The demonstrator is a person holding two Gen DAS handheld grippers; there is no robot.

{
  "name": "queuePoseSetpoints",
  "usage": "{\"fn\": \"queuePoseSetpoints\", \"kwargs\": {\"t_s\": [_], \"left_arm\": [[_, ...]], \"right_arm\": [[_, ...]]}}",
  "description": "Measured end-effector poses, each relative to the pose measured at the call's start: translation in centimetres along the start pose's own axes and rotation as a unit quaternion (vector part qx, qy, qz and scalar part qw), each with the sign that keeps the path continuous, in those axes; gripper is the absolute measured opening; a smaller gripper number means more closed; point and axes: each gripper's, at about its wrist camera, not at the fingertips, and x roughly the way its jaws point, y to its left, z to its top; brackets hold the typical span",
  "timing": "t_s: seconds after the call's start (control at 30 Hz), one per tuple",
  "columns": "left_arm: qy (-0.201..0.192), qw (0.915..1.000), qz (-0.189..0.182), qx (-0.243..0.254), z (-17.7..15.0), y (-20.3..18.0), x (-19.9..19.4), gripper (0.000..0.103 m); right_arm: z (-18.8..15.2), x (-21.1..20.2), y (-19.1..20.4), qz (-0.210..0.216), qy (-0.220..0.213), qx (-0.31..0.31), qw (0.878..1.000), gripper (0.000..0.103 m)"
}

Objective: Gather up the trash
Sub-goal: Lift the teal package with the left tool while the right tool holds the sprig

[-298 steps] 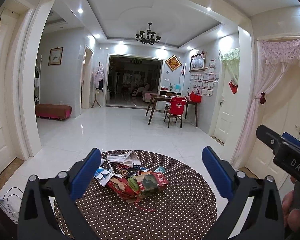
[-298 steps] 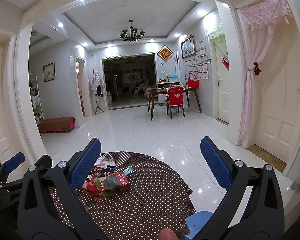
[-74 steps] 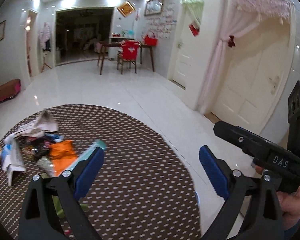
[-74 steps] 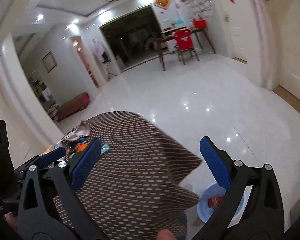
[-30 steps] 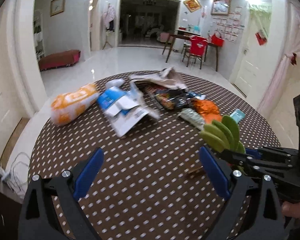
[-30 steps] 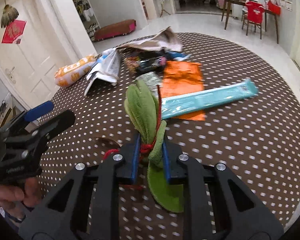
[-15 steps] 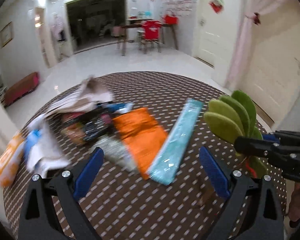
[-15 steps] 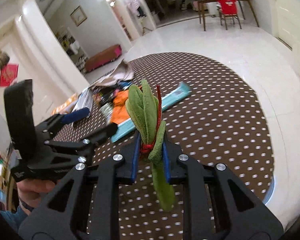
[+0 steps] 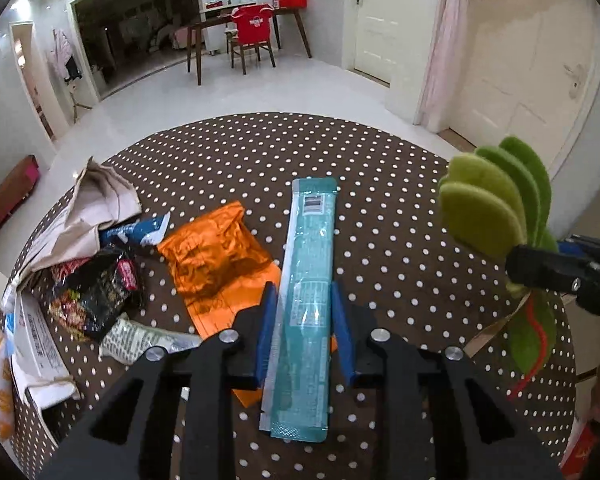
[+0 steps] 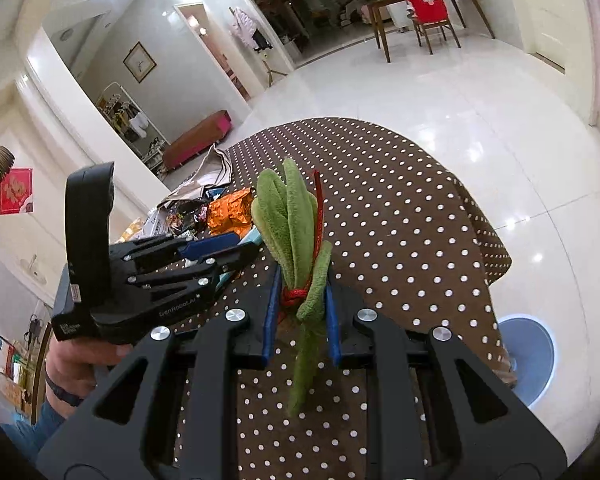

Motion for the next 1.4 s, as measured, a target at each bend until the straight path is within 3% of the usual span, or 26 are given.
{"fn": "queuePoseSetpoints", "kwargs": {"t_s": [0.6, 0.63, 0.67, 0.77, 0.83, 0.87, 0.9, 0.93, 0.97, 1.0, 1.13, 1.2, 1.27, 1.4], "left_arm": [[-0.061, 0.9938, -0.036, -0.085, -6.7, -1.0, -6.1, 0.026], [-0.064, 0.9934, -0.038, -0.087, -7.0, -1.2, -6.4, 0.02], [-0.062, 0.9933, -0.042, -0.088, -7.2, -1.4, -6.6, 0.008], [-0.051, 0.9947, -0.035, -0.082, -8.2, -1.7, -6.5, 0.009], [-0.035, 0.996, -0.035, -0.074, -7.4, -2.2, -5.7, 0.015], [-0.031, 0.9962, -0.031, -0.075, -6.6, -2.2, -5.4, 0.027], [-0.03, 0.9966, -0.022, -0.074, -6.4, -2.1, -5.3, 0.051], [-0.035, 0.9968, -0.008, -0.071, -6.4, -2.1, -5.4, 0.062], [-0.041, 0.9967, -0.002, -0.07, -6.4, -2.0, -5.6, 0.07], [-0.04, 0.9969, -0.002, -0.068, -6.4, -2.0, -5.5, 0.07], [-0.012, 0.9988, -0.003, -0.047, -6.1, -2.5, -4.1, 0.069], [-0.011, 0.9997, 0.012, -0.019, -5.8, -3.3, -3.8, 0.064], [-0.011, 0.9999, -0.008, -0.005, -5.5, -4.2, -4.0, 0.026], [-0.009, 0.9998, -0.015, -0.004, -5.3, -4.7, -3.9, 0.026]], "right_arm": [[0.3, -4.3, 1.5, -0.007, -0.038, -0.022, 0.999, 0.02], [0.4, -4.6, 1.5, -0.008, -0.04, -0.024, 0.999, 0.02], [0.5, -4.8, 1.6, -0.008, -0.043, -0.025, 0.999, 0.02], [0.6, -5.2, 1.6, -0.01, -0.045, -0.025, 0.999, 0.02], [0.3, -5.2, 1.7, -0.01, -0.044, -0.027, 0.999, 0.02], [0.2, -5.2, 1.7, -0.011, -0.043, -0.027, 0.999, 0.02], [0.1, -5.2, 1.7, -0.011, -0.043, -0.027, 0.999, 0.02], [0.1, -5.2, 1.7, -0.011, -0.042, -0.026, 0.999, 0.02], [0.1, -5.2, 1.7, -0.011, -0.042, -0.025, 0.999, 0.02], [0.1, -5.2, 1.7, -0.012, -0.041, -0.025, 0.999, 0.02], [0.2, -4.9, 1.7, -0.014, -0.039, -0.023, 0.999, 0.02], [0.1, -4.8, 1.7, -0.014, -0.039, -0.023, 0.999, 0.02], [0.1, -4.8, 1.7, -0.016, -0.038, -0.023, 0.999, 0.02], [0.2, -4.7, 1.2, -0.016, -0.038, -0.018, 0.999, 0.02]]}}
